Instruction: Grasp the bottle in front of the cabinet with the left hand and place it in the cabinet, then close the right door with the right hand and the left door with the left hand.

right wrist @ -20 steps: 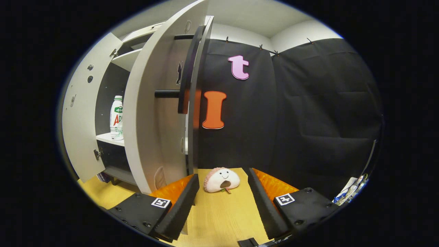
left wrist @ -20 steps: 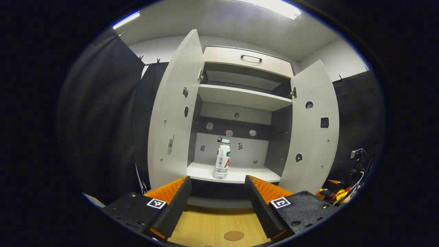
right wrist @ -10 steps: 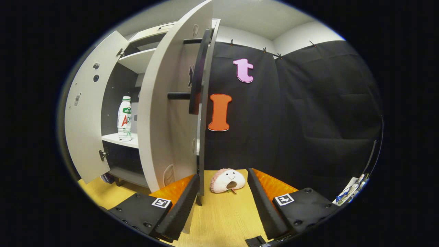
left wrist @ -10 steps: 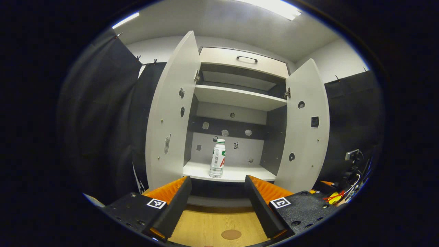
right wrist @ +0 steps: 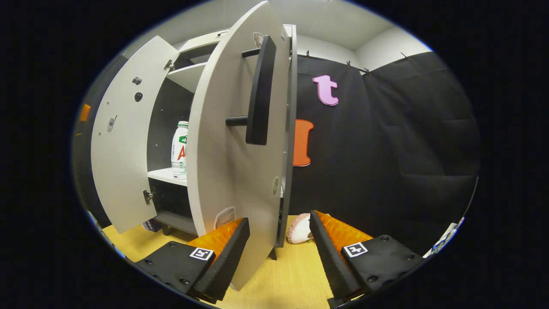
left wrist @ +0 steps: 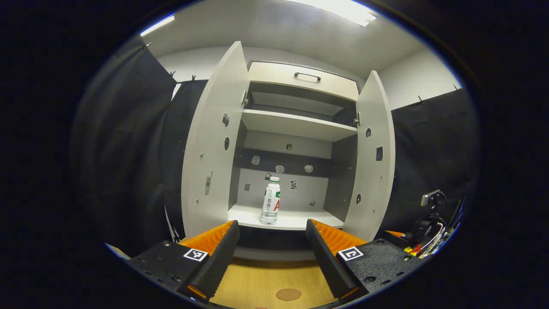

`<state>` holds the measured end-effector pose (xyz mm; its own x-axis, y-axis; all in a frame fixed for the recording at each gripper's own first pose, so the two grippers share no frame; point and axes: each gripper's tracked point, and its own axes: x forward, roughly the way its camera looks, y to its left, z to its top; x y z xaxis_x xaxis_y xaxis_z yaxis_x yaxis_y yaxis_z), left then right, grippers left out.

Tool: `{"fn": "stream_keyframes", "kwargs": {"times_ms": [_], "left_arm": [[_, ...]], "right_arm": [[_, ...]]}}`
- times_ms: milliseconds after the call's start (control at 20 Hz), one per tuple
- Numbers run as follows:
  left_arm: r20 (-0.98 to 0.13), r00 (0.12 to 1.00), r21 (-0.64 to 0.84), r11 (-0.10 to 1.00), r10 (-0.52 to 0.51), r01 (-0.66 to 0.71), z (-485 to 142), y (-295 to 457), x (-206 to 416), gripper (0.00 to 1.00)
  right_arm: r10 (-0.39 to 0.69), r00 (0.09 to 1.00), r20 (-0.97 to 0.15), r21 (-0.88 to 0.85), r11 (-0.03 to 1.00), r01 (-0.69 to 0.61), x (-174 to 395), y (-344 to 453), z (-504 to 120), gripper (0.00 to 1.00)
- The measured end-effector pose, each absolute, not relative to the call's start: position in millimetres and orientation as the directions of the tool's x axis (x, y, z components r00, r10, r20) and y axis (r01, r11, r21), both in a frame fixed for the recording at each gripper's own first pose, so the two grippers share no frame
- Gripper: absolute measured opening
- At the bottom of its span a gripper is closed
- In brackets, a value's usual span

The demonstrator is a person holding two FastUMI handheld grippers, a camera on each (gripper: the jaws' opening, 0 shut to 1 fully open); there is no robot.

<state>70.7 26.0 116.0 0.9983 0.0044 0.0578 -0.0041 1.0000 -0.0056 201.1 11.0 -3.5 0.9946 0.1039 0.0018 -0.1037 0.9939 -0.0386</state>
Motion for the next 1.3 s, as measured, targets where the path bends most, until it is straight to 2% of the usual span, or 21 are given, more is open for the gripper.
{"fn": "stream_keyframes", "kwargs": {"times_ms": [300,650,700,750,950,1000,1100,1200,1300], "left_arm": [[0.063,0.997,-0.011,0.999,0.050,-0.049,117.2,50.3,66.2,0.95],[0.075,0.993,-0.019,0.996,0.088,-0.086,120.2,73.6,59.3,0.97],[0.076,0.993,-0.018,0.996,0.092,-0.091,120.4,76.7,59.5,0.95],[0.077,0.992,-0.018,0.995,0.096,-0.095,120.6,79.6,59.7,0.95],[0.075,0.991,-0.010,0.994,0.109,-0.108,119.0,92.5,55.6,0.97],[0.076,0.991,-0.006,0.994,0.113,-0.113,118.9,98.1,52.4,0.92],[0.079,0.989,-0.003,0.992,0.123,-0.124,118.1,109.8,51.1,0.92],[0.076,0.988,-0.004,0.991,0.136,-0.136,114.0,125.6,49.8,0.97],[0.070,0.984,-0.005,0.986,0.166,-0.166,109.2,146.8,50.0,0.98]], "right_arm": [[0.128,0.991,0.025,-0.046,0.991,-0.127,221.7,41.3,2.7,0.87],[0.140,0.985,0.096,-0.077,0.988,-0.133,279.7,73.6,22.3,0.87],[0.154,0.983,0.099,-0.095,0.985,-0.145,290.0,84.0,23.0,0.94],[0.161,0.983,0.092,-0.117,0.982,-0.150,299.6,92.3,21.5,0.94],[0.153,0.983,0.105,-0.159,0.978,-0.135,309.1,104.1,24.8,0.95],[0.150,0.983,0.103,-0.155,0.979,-0.133,310.2,103.8,24.1,0.95],[0.144,0.985,0.094,-0.138,0.982,-0.131,312.0,102.5,25.3,0.94],[0.141,0.987,0.079,-0.128,0.983,-0.130,314.3,101.0,26.4,0.94],[0.137,0.988,0.069,-0.134,0.983,-0.127,315.1,103.5,29.0,0.94]]}}
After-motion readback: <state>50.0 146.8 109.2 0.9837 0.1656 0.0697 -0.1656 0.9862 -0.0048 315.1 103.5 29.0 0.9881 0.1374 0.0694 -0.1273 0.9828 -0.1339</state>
